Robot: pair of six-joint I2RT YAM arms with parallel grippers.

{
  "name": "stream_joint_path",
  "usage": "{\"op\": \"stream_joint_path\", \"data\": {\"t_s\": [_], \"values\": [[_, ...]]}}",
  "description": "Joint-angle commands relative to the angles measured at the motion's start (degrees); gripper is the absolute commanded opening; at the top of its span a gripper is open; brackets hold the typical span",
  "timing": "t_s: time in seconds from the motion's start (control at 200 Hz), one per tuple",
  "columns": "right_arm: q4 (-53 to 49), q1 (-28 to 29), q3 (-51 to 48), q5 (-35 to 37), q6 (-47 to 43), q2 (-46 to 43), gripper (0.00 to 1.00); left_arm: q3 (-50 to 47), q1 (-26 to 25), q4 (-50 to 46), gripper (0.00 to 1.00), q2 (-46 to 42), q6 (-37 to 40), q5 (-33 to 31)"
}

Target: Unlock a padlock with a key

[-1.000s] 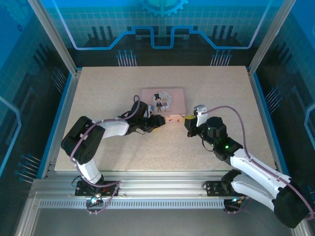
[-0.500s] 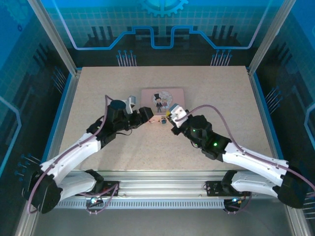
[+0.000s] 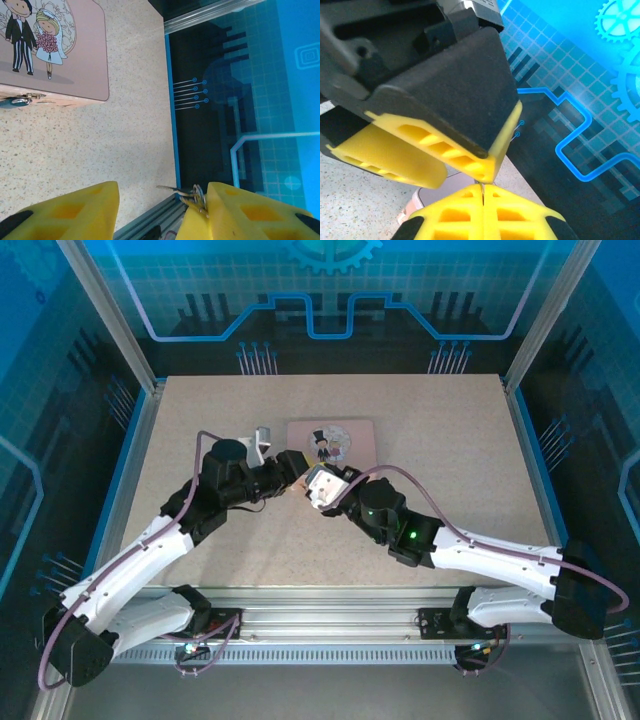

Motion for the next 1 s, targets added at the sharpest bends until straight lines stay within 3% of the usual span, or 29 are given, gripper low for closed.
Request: {"op": "stream_joint_path", "data": {"t_s": [0.0,0.21,0.485,0.851,0.996], "values": [[3.2,1.4,0.9,1.0,-2.2,-0.9,0.0,1.7,-0.3,-1.3,0.46,-0.9,-1.2,-1.2],[3.8,2.2,0.0,1.3,-3.2,-0.9,0.0,1.8,-0.3,-1.2,0.33,-0.6,-1.7,-1.6],[3.4,2.9,-0.9,1.3,-3.9,-1.8,0.0,1.4,0.6,-1.8,0.32,-1.5,-2.0,-2.4],[4.2,4.1,-1.1,1.9,-6.1,-0.6,0.0,0.8,1.0,-1.0,0.03,-1.7,-2.6,-1.5],[3.9,4.3,-1.3,1.9,-6.3,-0.4,0.0,0.9,1.0,-1.3,0.0,-1.8,-2.0,-1.9]]}}
